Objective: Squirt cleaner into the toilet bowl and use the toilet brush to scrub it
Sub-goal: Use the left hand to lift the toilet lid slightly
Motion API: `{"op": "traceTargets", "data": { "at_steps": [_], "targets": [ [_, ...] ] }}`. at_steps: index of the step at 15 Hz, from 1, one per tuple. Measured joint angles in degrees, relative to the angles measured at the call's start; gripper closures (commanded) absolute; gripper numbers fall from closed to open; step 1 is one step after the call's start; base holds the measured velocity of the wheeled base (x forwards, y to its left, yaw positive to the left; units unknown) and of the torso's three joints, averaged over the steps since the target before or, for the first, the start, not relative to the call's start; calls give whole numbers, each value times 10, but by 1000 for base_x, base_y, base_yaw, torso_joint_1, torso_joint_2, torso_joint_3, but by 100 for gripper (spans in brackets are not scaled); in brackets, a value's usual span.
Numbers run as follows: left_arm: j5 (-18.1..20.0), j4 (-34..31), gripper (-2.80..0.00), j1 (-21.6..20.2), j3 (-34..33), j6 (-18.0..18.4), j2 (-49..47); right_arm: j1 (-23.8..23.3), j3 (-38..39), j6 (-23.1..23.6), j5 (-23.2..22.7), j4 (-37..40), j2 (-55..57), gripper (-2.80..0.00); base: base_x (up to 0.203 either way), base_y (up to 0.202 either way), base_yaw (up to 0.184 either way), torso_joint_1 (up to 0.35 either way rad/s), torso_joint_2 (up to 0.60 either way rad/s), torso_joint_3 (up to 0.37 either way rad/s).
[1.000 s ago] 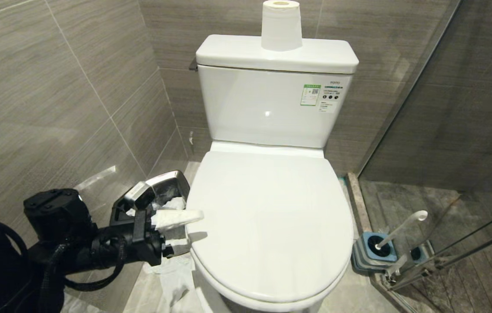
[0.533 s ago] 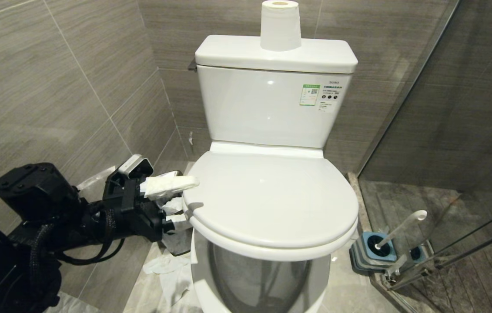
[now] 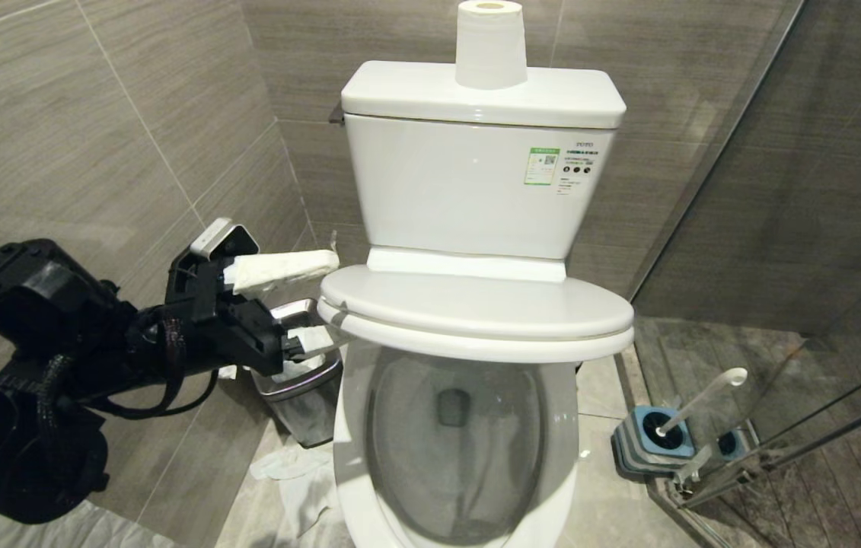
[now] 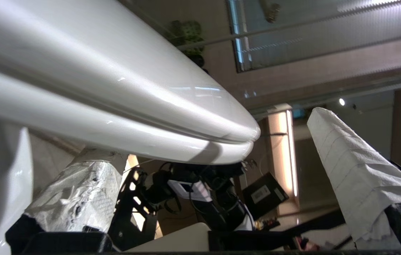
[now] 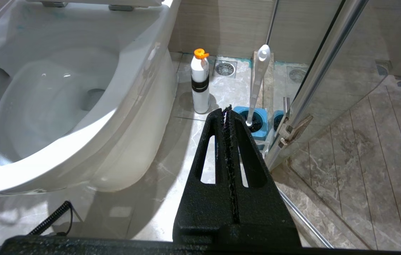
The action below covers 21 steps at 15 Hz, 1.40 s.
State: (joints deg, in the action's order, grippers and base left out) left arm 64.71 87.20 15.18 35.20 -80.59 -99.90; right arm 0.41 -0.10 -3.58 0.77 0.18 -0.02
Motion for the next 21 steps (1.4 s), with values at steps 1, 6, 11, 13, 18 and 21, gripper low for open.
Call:
{"op": "traceTargets", "data": {
  "at_steps": [1,6,11,13,18,21],
  "targets": [
    [4,3,-280,0,9,-2,4,0,0,0,0,0,0,0,0,0,0,0,0,0],
    [4,0,-280,6,44,-31,27,0,0,0,0,0,0,0,0,0,0,0,0,0],
    [3,1,-280,19,75,1,24,0,0,0,0,0,0,0,0,0,0,0,0,0],
    [5,1,-280,23,83,45,13,0,0,0,0,0,0,0,0,0,0,0,0,0],
    [5,1,-280,18,143,91,-18,0,0,0,0,0,0,0,0,0,0,0,0,0],
    [5,0,-280,10,204,110,-40,0,0,0,0,0,0,0,0,0,0,0,0,0]
  ]
}}
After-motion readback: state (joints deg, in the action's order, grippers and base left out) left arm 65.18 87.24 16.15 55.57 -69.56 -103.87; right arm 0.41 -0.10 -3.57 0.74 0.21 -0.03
